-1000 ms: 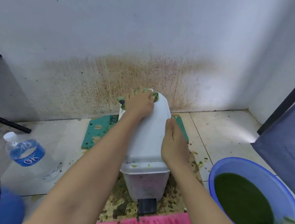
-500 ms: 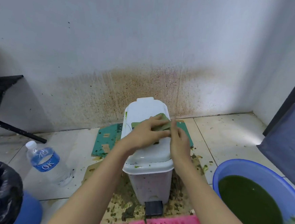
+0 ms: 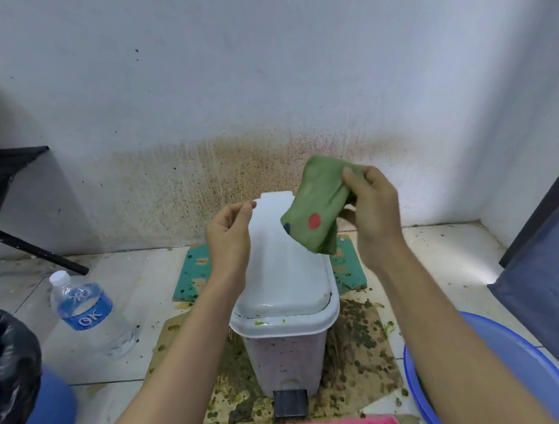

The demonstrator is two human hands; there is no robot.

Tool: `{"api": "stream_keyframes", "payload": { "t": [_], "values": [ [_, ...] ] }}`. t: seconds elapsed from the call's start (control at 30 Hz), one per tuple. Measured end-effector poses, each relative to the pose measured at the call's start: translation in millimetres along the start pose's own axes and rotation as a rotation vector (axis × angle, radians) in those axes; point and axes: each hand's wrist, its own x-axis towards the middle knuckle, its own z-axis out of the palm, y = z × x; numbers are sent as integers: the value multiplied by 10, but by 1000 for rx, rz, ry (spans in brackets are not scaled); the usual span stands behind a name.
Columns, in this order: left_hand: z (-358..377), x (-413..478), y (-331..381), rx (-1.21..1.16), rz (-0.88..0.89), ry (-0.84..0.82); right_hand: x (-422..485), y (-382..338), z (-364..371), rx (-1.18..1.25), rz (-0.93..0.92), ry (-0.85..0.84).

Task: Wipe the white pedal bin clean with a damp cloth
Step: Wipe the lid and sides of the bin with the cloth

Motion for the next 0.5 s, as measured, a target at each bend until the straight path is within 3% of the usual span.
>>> {"api": "stream_keyframes", "payload": {
  "t": [0.1, 0.17, 0.27, 0.37, 0.4, 0.5],
  "values": [
    [34, 57, -8, 30, -18, -14, 184, -117, -70, -14, 130, -117],
    [57, 61, -48, 71, -27, -32, 198, 24, -62, -279, 170, -201],
    [82, 42, -145, 111, -30, -60, 3, 433, -117, -708, 110, -317],
    [124, 30, -257, 190, 11, -100, -266, 728, -121, -714, 115, -324],
    [146, 19, -292, 227, 21, -117, -332, 783, -90, -848, 114, -301],
    [180, 7, -386, 398, 115, -162, -535, 876, 95, -1218, -82, -265]
  ]
}}
